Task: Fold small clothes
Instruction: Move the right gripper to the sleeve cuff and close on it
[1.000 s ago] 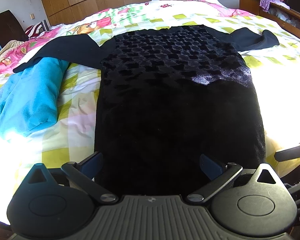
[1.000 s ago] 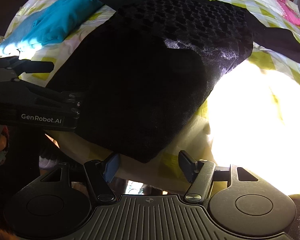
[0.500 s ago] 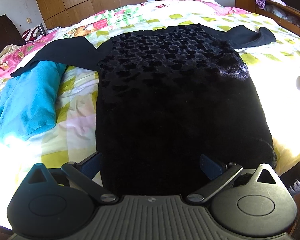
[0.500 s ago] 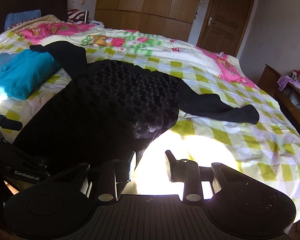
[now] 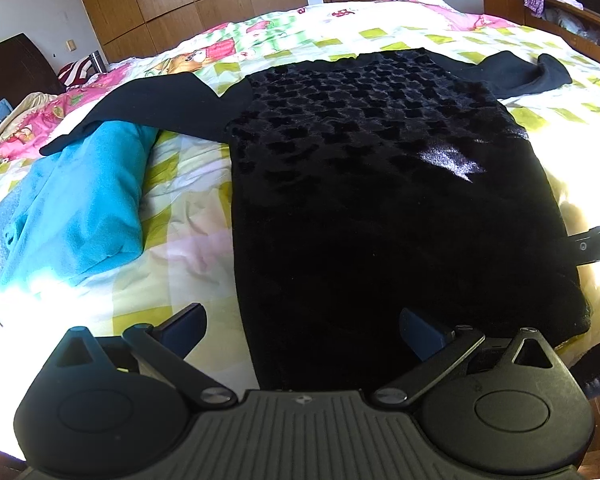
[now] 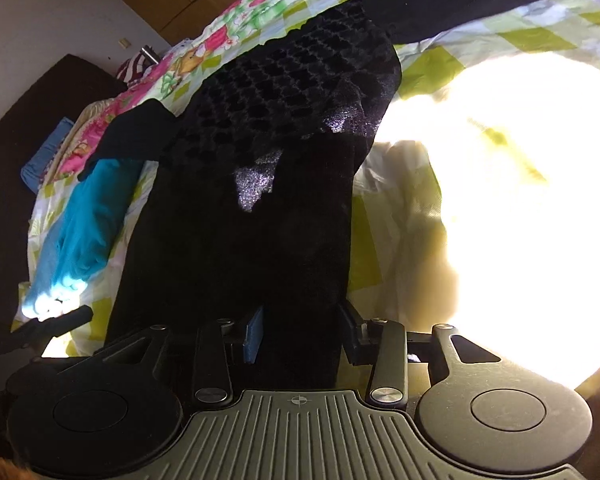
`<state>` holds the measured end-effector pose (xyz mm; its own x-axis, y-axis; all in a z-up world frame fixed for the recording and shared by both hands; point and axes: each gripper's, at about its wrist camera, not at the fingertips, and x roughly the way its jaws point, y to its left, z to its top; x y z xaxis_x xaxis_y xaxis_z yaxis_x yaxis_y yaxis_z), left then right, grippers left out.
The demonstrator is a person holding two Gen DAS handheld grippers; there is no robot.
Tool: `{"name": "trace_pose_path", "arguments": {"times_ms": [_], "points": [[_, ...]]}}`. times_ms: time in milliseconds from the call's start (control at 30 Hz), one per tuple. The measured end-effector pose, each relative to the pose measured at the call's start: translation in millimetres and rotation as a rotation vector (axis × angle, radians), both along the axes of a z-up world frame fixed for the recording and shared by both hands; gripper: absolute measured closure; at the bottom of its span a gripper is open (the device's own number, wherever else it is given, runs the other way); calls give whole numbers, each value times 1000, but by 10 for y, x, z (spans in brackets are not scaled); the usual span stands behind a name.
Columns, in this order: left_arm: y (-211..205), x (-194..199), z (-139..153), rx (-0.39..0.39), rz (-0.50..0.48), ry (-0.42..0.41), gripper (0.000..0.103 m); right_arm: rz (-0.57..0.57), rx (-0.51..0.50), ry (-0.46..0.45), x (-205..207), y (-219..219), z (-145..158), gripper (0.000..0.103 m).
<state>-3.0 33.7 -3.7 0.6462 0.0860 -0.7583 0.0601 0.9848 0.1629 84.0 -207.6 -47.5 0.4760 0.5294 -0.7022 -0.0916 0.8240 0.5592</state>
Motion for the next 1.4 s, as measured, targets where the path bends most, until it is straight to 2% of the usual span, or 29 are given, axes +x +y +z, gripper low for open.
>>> {"name": "trace_pose_path", "arguments": {"times_ms": [67, 167, 267, 367, 433, 533, 700, 867, 1033, 1167, 1233, 1267, 1333, 1400], "points": [[-20, 20, -6, 4, -6, -3, 0, -14, 82, -4, 23, -39, -52, 62], [-60, 51, -23, 16, -21, -5, 0, -13, 147, 20, 170, -16, -148, 57], [-79, 84, -22, 18, -25, -5, 0, -26, 183, 53, 222, 0, -156, 57], [-68, 83, 9, 10, -23, -14, 0, -8, 271, 12, 66, -143, 52, 57], [-72, 85, 10, 4, -32, -10, 0, 23, 345, -57, -34, -160, 293, 57], [-116, 92, -9, 13, -52, -1, 0, 72, 398, -144, -113, -186, 582, 57], [-177, 5, 44, 3, -105, -21, 0, 84, 226, -130, -252, -353, 643, 57], [-231, -1, -7, 6, -120, -3, 0, -9, 146, -22, -283, -457, 338, 57], [-247, 26, 1, 16, -123, -12, 0, -26, 125, -9, -90, -380, 103, 55], [-251, 67, 1, 13, -121, -18, 0, -25, 147, 35, 71, -311, -73, 54], [-268, 96, -10, 11, -125, -16, 0, -28, 165, 56, 71, -354, -14, 65], [-276, 104, -16, 10, -129, -15, 0, -36, 176, 51, 35, -393, 60, 76], [-296, 103, -13, 5, -141, -15, 0, -21, 249, -3, -86, -514, 305, 79], [-335, 102, -20, -2, -162, -11, 0, 0, 254, -73, -195, -592, 556, 82]]}}
